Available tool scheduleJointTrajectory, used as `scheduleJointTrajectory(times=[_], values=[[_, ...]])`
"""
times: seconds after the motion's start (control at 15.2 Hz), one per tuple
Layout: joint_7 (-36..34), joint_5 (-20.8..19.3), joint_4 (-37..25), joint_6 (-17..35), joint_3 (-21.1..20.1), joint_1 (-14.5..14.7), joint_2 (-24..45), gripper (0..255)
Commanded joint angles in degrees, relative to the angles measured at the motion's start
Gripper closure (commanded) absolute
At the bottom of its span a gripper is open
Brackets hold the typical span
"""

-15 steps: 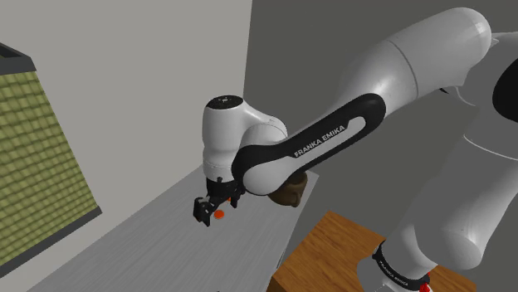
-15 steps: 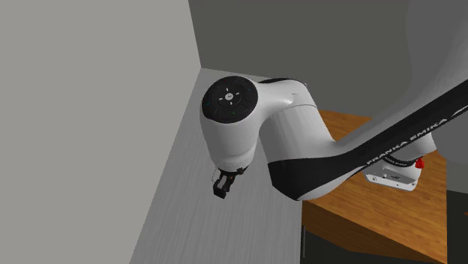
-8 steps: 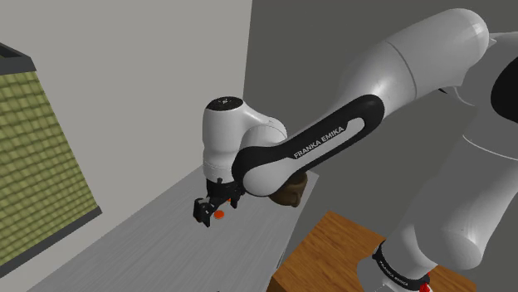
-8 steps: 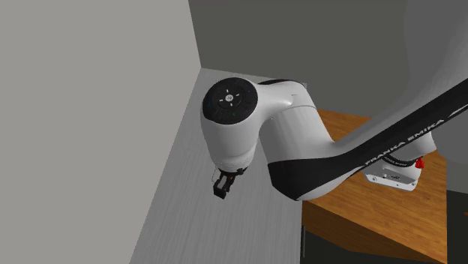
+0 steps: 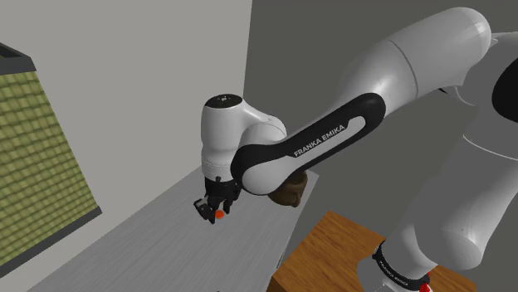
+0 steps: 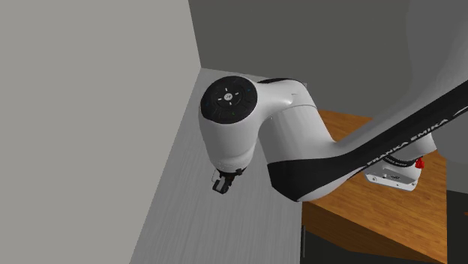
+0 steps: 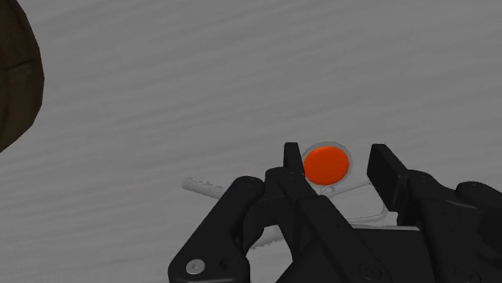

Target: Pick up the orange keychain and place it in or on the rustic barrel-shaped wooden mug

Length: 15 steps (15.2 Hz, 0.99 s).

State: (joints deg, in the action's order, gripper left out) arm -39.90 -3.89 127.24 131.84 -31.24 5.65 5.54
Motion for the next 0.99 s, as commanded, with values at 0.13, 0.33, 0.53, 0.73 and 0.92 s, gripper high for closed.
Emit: scheduleJointTrajectory(times=[0.13,0.33,0.53,0.73,0.92], values=[[0.39,0.53,0.44,-0.40,0.04,-0.19,-0.42,255],[1.20,1.68,-0.41,-2.59,-0.08,-0.34,-2.01,255],[1.93,2.71,-1.39,-4.81,-0.13,-0.46,-3.49,255],[2.58,3.60,-2.47,-7.05,-0.12,-0.55,-4.84,255],[3.13,4.36,-3.67,-9.31,-0.06,-0.63,-6.08,255]])
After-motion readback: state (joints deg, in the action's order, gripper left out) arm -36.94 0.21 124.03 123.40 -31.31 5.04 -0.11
